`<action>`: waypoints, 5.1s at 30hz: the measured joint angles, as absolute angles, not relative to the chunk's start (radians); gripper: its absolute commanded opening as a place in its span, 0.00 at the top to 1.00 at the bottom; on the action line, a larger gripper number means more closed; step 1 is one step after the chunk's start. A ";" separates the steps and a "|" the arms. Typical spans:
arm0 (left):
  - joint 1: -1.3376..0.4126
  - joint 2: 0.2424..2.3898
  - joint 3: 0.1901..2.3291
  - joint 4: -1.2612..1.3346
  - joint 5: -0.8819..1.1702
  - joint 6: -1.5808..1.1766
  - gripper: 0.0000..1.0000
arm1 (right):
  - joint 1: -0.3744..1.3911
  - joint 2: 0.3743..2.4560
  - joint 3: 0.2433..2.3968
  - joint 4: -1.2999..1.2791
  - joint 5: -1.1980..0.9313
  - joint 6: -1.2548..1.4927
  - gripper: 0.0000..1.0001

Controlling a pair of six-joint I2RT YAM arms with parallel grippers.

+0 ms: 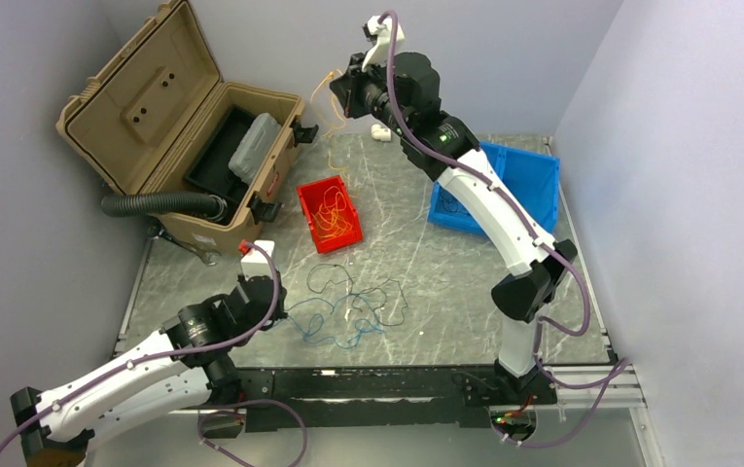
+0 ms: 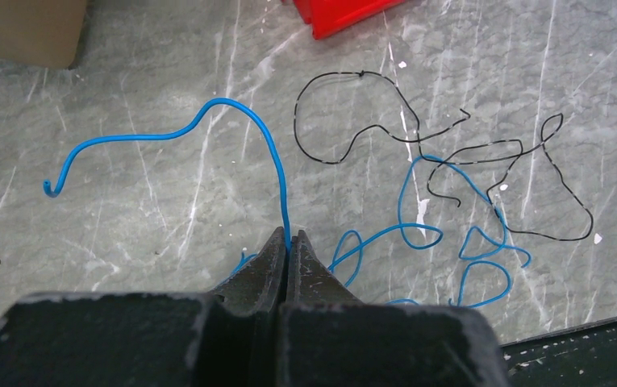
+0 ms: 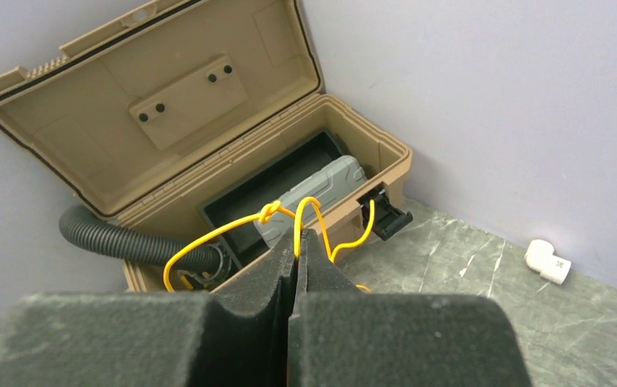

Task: Untangle the cables
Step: Place the cable in the bin.

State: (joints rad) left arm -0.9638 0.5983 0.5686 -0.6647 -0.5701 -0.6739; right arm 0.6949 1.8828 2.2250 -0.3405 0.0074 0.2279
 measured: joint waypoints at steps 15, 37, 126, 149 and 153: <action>-0.964 0.599 0.569 -0.650 -0.562 -0.674 1.00 | 0.703 1.841 2.055 -0.305 0.038 0.242 1.00; -0.964 0.654 0.569 -0.617 -0.550 -0.651 1.00 | 0.533 1.714 1.869 -0.401 0.299 0.348 1.00; -0.964 0.585 0.559 -0.614 -0.546 -0.649 1.00 | 0.786 2.066 1.747 -0.259 0.244 0.273 1.00; -0.964 0.604 0.559 -0.615 -0.546 -0.656 1.00 | 0.788 2.288 1.869 -0.447 0.215 0.336 0.93; -0.964 0.607 0.559 -0.614 -0.546 -0.656 1.00 | 0.788 2.204 1.869 -0.469 0.220 0.331 0.79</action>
State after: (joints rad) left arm -0.9638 0.6067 0.5591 -0.6136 -0.5461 -0.6563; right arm 0.7883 2.2040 1.8690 -0.4690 0.2195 0.3309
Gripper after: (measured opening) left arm 0.014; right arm 0.121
